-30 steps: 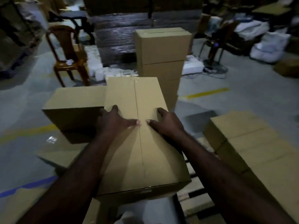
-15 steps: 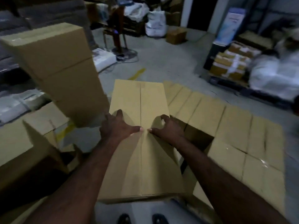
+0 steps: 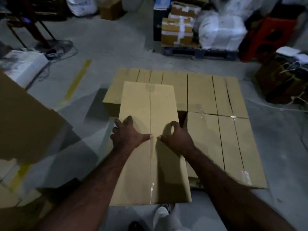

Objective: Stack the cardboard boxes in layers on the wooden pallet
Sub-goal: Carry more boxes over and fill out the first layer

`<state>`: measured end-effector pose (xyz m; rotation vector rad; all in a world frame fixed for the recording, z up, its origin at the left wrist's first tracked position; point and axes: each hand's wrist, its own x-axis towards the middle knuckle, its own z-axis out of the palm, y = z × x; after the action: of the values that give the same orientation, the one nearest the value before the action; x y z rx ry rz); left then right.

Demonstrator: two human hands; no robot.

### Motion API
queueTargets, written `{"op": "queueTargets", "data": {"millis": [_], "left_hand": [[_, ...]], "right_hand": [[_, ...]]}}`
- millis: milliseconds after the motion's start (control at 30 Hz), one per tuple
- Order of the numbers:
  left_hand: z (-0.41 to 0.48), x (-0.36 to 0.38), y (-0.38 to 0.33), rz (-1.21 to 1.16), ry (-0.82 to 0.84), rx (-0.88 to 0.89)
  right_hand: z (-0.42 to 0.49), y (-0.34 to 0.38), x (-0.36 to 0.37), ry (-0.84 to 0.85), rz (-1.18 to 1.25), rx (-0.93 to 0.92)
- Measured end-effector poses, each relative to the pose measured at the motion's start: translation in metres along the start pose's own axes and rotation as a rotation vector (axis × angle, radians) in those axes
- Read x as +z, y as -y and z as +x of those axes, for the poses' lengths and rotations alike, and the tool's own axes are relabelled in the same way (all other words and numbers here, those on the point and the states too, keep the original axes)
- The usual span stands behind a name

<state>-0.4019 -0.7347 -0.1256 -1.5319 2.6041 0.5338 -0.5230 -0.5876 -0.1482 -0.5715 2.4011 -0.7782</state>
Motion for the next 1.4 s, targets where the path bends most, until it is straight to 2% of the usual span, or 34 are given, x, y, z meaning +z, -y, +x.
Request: {"op": "queueTargets", "data": {"millis": [433, 733, 900, 1400], "left_hand": [[0.115, 0.144, -0.057, -0.081, 0.161, 0.028], [0.193, 0.279, -0.036, -0.196, 0.307, 0.083], [0.220, 0.334, -0.019, -0.242, 0.316, 0.138], [0.243, 0.391, -0.017, -0.397, 0.346, 0.135]], "right_hand": [[0.135, -0.107, 0.030, 0.088, 0.020, 0.245], [0.232, -0.191, 0.104, 0.107, -0.066, 0.380], [0.265, -0.223, 0.139, 0.086, -0.106, 0.432], [0.294, -0.271, 0.161, 0.003, -0.111, 0.448]]}}
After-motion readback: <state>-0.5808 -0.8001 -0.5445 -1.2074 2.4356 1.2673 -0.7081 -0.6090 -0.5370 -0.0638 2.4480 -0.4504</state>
